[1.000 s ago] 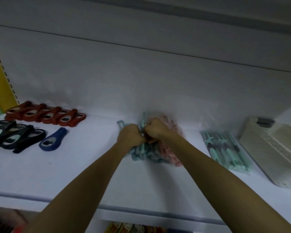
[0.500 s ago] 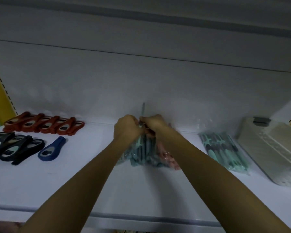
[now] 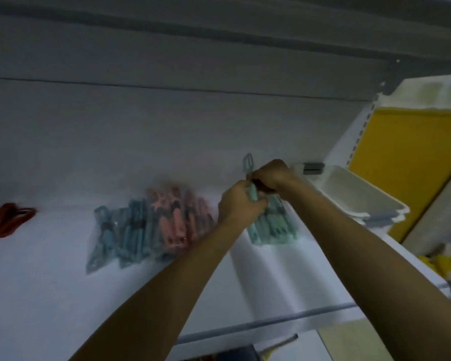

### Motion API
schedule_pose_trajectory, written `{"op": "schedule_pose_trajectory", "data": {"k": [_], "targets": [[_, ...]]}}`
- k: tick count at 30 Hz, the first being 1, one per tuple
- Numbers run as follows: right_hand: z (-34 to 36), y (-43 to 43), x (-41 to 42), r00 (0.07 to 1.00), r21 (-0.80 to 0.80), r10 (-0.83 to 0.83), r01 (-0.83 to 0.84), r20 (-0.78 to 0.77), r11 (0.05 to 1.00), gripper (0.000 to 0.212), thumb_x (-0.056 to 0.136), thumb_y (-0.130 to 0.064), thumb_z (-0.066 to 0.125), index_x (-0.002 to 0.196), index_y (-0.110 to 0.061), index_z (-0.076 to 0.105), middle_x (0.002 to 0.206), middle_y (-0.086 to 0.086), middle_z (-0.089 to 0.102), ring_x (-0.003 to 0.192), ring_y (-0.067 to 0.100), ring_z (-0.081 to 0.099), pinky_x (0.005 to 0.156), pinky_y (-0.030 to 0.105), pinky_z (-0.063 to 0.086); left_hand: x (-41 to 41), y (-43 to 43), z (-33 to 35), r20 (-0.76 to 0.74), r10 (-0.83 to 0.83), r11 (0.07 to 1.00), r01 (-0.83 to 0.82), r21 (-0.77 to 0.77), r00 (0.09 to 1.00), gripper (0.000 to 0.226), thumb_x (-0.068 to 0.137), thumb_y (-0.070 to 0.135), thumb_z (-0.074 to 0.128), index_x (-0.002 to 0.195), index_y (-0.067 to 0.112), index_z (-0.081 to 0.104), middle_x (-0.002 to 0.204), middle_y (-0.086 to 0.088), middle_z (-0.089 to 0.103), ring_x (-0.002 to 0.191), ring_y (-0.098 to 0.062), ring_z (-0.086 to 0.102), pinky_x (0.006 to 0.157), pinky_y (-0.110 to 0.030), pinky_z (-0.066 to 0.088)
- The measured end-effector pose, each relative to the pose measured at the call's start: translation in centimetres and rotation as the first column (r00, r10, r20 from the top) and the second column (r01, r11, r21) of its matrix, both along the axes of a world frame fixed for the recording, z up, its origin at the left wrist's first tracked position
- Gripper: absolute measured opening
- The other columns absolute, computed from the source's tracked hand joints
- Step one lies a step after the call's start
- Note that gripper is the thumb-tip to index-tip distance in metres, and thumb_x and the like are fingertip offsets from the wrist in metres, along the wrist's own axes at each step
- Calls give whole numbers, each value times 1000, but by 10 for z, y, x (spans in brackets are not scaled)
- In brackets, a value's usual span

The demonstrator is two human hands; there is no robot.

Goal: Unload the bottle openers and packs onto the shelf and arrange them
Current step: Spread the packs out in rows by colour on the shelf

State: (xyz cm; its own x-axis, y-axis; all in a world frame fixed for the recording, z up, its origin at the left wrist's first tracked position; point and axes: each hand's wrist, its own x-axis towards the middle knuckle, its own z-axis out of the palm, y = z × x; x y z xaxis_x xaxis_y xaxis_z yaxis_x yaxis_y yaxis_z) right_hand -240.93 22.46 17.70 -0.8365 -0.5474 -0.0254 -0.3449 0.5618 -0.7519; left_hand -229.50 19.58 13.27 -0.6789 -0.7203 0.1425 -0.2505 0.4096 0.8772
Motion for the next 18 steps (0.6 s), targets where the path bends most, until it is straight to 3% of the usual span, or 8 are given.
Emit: {"op": "schedule_pose_trajectory", "data": {"k": [2,6,9,12,14,16,18], "targets": [[-17,22,-15,992,-61,-2,10,127,998,25,80,-22,76,78,0,65,73,12,64,56,19,63,56,30,56,-12,20,-17,55,-38,995,43,-94,998,43,81,38,66,121,25,56,110,-3,64,98,-25,62,74,-26,46],[-48,41,-31,986,-57,5,5,164,998,23,85,-16,69,89,7,67,82,19,61,68,26,57,82,41,53,-32,35,-41,241,-52,962,113,-247,969,40,86,42,57,121,21,55,114,-9,60,107,-30,56,82,-34,47],[-69,41,-31,1000,32,0,1,-17,999,21,86,-17,68,72,-2,64,72,16,57,58,22,50,66,34,47,-43,38,-55,452,69,865,172,-471,889,47,88,48,51,125,20,52,124,-8,47,117,-28,39,88,-40,35],[-90,39,-30,995,10,-80,81,-53,997,22,86,-23,68,68,-11,64,75,13,65,74,27,64,72,36,54,-48,36,-62,516,135,816,201,-542,846,43,92,47,42,125,20,50,126,-6,44,115,-25,37,85,-38,30],[-92,37,-27,990,15,-108,110,-95,994,16,84,-26,69,77,-12,67,84,11,68,84,29,66,75,36,55,-45,34,-62,552,118,810,242,-535,825,43,94,45,40,127,19,48,127,-6,44,116,-25,37,86,-38,31],[-87,35,-23,962,47,-111,126,-248,991,18,84,-23,66,98,-12,66,99,11,68,94,31,64,77,32,49,-36,30,-56,545,90,815,253,-522,834,42,94,41,40,128,18,49,127,-7,46,117,-26,39,89,-40,32],[-77,30,-15,923,-29,-97,93,-372,995,22,88,-19,58,108,-11,63,106,11,66,97,32,62,76,30,45,-21,18,-45,482,109,773,230,-591,870,36,95,34,37,121,16,54,123,-7,52,113,-27,44,88,-41,33]]}}
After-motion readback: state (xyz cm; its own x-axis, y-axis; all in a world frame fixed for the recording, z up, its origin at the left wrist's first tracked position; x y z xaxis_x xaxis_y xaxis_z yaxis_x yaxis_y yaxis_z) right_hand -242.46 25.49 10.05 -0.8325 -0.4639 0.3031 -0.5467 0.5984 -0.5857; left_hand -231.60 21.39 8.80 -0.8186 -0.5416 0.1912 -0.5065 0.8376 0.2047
